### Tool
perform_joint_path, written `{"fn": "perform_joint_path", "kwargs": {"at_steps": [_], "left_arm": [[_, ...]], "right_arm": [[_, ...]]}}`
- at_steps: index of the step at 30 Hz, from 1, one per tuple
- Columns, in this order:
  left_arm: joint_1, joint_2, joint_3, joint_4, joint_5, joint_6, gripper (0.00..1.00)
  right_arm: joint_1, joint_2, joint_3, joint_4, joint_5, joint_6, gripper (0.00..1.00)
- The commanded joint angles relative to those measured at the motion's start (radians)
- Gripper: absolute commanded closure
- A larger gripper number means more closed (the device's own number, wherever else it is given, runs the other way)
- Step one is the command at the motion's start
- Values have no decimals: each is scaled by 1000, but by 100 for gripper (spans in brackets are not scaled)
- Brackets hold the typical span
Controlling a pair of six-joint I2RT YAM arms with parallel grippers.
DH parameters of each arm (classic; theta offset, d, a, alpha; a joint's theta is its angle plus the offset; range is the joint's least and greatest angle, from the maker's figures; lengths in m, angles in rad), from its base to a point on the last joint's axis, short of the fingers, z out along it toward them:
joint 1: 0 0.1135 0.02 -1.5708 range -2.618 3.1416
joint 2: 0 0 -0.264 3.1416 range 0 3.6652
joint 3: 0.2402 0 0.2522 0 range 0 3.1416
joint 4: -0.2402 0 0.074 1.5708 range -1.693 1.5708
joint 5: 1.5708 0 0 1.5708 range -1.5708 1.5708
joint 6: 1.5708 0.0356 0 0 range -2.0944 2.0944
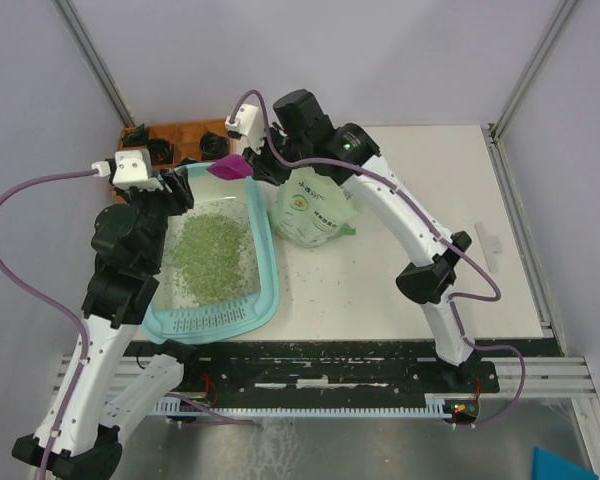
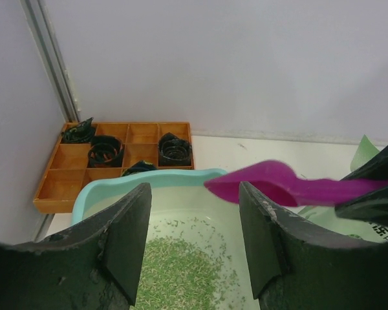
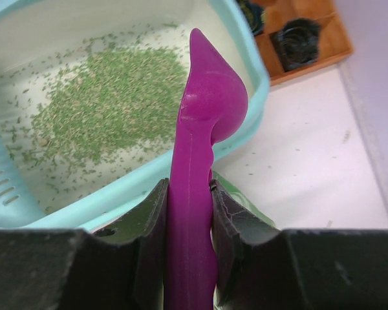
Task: Fill the litter box with clean litter
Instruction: Pour the cat litter into the litter box, then place the spatula at the center of the board.
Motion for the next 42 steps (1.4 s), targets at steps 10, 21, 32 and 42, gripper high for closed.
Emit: {"fn": "perform_joint_path", "kwargs": {"at_steps": [10, 21, 32, 42], "left_arm": [[-4, 113, -1, 167, 194, -52, 30], [-4, 323, 1, 380, 520, -167, 12], [-14, 507, 8, 503, 645, -222, 12], [-26, 491, -12, 495, 653, -177, 12]], "right_arm": [[-377, -312, -97, 182, 404, -62, 99], [-926, -375, -318, -82, 208, 120, 98], [-1126, -469, -757, -21, -23, 157, 98], [-1144, -359, -805, 126, -94, 325, 98]]}}
